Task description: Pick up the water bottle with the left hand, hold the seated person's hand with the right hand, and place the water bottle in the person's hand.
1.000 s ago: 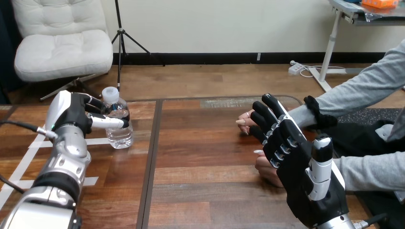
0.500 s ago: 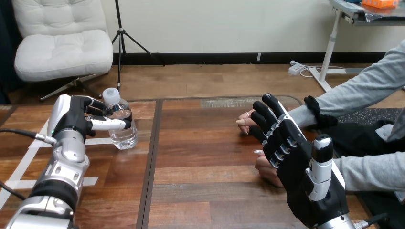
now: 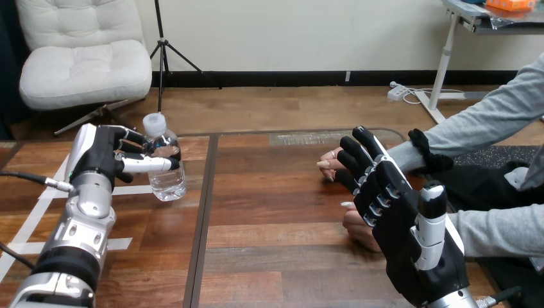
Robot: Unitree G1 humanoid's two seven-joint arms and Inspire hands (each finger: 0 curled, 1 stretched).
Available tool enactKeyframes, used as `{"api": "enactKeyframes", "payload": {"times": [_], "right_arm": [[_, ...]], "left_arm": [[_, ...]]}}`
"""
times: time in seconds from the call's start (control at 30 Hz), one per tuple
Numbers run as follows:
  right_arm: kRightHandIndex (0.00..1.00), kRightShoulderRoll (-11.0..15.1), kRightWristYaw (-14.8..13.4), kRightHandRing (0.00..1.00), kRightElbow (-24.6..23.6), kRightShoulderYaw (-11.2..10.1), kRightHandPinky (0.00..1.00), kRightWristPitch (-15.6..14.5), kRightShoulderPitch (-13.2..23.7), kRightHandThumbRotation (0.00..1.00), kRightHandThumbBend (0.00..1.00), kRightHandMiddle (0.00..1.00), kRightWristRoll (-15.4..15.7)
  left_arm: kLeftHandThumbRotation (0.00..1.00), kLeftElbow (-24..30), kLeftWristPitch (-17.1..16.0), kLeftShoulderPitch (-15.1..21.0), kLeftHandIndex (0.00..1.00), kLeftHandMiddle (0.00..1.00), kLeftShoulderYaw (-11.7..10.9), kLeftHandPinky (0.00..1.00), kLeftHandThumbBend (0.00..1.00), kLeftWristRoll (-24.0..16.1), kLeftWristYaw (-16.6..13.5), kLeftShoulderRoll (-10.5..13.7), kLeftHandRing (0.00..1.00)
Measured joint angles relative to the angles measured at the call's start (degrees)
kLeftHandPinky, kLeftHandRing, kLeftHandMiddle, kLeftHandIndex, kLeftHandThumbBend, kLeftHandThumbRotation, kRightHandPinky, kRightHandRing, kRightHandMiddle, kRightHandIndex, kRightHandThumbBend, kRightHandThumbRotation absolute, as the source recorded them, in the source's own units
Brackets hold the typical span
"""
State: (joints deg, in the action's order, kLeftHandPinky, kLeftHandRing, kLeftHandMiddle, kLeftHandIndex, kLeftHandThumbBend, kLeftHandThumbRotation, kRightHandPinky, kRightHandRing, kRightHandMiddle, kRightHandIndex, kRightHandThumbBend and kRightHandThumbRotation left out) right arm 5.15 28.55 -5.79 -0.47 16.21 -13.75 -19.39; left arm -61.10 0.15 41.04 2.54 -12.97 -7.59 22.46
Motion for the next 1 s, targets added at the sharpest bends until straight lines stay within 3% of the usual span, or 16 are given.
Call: {"api": "enactKeyframes", "payload": {"times": [0.43,0.8,1.0], "right_arm": [[0.96,1.79,0.37,0.97,0.94,-0.62,0.98,0.76,0.94,1.00,0.94,0.96,1.72],[0.93,4.59,1.02,0.95,6.06,-2.06,0.94,5.09,4.39,1.00,0.95,0.95,5.05],[0.90,6.23,-0.19,0.91,8.59,-2.79,0.85,7.73,6.36,1.00,0.95,0.92,8.82]], "left_arm": [[0.00,8.08,2.52,-2.81,0.47,0.45,-1.25,0.31,0.67,0.07,3.49,0.65,0.37],[0.00,15.28,4.51,-5.84,0.46,0.46,-1.58,0.31,0.67,0.06,6.02,1.61,0.38],[0.00,19.35,5.82,-7.97,0.46,0.44,-1.72,0.29,0.66,0.06,7.48,1.99,0.36]]}}
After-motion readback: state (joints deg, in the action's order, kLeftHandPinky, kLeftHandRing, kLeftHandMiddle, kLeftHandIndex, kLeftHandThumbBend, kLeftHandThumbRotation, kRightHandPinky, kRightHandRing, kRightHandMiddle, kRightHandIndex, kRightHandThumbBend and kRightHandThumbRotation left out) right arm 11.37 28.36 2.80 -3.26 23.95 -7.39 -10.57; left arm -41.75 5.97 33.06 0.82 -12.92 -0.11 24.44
